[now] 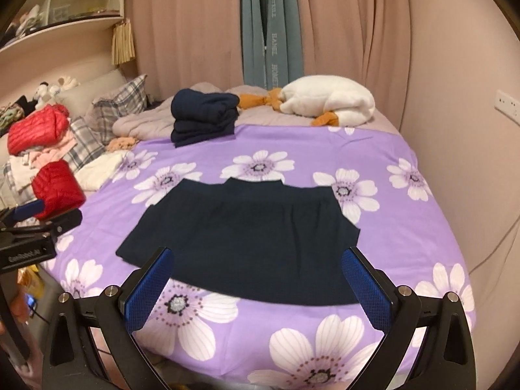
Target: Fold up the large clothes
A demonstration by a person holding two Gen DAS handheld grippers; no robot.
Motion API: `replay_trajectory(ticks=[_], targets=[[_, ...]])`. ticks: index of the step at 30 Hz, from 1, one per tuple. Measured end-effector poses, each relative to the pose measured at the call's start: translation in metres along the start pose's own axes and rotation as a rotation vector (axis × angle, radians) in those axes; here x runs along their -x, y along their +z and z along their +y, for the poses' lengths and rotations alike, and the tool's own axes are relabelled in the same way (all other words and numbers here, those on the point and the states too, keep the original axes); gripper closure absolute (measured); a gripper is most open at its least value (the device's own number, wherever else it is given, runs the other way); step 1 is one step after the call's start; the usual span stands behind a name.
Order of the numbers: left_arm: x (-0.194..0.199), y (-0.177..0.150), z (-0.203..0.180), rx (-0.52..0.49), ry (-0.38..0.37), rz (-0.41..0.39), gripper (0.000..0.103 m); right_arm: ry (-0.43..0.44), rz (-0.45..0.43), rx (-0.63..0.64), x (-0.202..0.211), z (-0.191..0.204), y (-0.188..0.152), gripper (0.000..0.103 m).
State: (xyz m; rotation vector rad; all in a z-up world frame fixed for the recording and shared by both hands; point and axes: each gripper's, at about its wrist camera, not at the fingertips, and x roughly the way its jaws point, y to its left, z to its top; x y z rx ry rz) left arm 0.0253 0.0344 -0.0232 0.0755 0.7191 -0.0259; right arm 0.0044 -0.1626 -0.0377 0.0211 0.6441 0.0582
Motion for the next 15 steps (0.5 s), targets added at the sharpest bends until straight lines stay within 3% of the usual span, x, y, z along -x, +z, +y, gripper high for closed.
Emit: replay_trajectory(ticks=[15], targets=[[0.005,-0.001,-0.003,-0.016,0.009,0.003,0.000,-0.004,0.006,0.003,0.007,0.012,-0.002,0.001]])
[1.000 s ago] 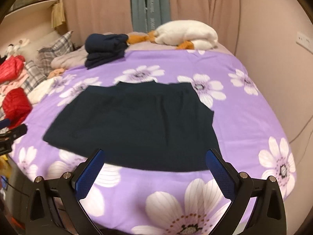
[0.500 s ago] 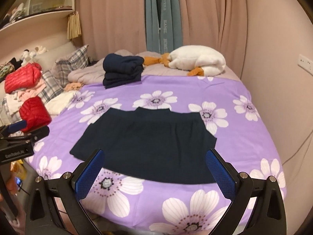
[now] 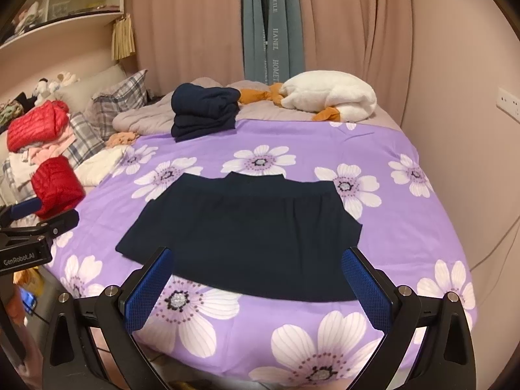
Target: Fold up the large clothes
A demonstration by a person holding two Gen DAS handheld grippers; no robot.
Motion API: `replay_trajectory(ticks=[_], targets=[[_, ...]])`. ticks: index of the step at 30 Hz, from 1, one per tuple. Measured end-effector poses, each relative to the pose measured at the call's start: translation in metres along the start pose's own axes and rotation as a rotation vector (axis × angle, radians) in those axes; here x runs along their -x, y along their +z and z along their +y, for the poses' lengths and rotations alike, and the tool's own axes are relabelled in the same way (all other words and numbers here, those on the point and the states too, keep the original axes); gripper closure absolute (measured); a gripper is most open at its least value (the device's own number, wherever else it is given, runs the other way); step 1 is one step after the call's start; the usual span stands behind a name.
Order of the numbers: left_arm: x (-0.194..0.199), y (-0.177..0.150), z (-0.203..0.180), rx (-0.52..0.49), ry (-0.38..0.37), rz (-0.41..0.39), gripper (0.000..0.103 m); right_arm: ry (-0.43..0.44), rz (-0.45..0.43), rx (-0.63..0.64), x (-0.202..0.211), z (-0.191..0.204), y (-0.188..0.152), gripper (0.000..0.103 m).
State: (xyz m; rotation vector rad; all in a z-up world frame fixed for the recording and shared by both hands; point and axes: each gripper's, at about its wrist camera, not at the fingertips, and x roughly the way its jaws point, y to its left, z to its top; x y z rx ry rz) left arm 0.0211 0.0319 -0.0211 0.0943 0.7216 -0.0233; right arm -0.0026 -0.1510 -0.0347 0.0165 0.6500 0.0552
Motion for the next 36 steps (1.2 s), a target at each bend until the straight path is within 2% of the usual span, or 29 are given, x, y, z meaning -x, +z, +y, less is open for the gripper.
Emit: replay_trajectory(ticks=[36], targets=[[-0.008,-0.002,0.000,-0.006,0.010,0.007,0.000,0.021,0.017,-0.001,-0.013,-0.001,0.001,0.001]])
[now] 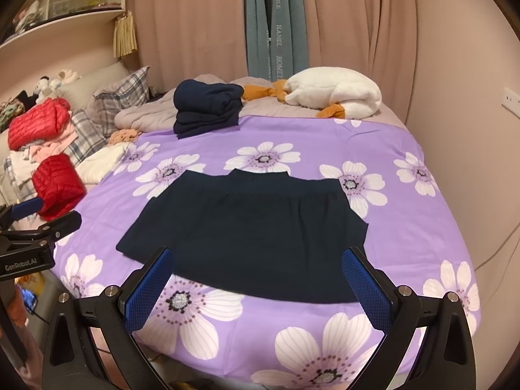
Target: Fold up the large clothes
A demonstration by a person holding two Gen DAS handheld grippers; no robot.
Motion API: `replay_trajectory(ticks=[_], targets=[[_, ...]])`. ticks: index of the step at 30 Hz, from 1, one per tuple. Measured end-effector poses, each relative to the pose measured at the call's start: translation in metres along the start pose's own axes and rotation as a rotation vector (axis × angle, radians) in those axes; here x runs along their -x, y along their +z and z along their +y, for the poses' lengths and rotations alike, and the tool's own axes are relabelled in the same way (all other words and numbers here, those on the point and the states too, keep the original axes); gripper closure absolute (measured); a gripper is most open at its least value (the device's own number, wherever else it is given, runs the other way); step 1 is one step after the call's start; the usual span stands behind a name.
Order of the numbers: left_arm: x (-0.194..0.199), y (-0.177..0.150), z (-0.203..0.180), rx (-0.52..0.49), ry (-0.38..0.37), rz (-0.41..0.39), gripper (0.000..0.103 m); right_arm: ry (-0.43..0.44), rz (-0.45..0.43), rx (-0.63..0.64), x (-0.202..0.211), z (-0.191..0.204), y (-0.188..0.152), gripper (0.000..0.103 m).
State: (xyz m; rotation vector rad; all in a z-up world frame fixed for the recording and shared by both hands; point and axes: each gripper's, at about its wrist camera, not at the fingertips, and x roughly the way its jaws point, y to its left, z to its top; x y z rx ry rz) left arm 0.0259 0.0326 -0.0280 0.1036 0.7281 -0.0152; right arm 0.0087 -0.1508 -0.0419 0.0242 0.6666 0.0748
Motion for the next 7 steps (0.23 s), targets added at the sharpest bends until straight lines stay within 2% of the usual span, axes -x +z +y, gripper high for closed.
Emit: replay_trajectory(ticks=[7], targets=[[-0.0014,0.0010,-0.0017,0.001,0.002,0.000,0.000,0.006,0.003,-0.001,-0.0001,0.0000,-0.0014,0.001]])
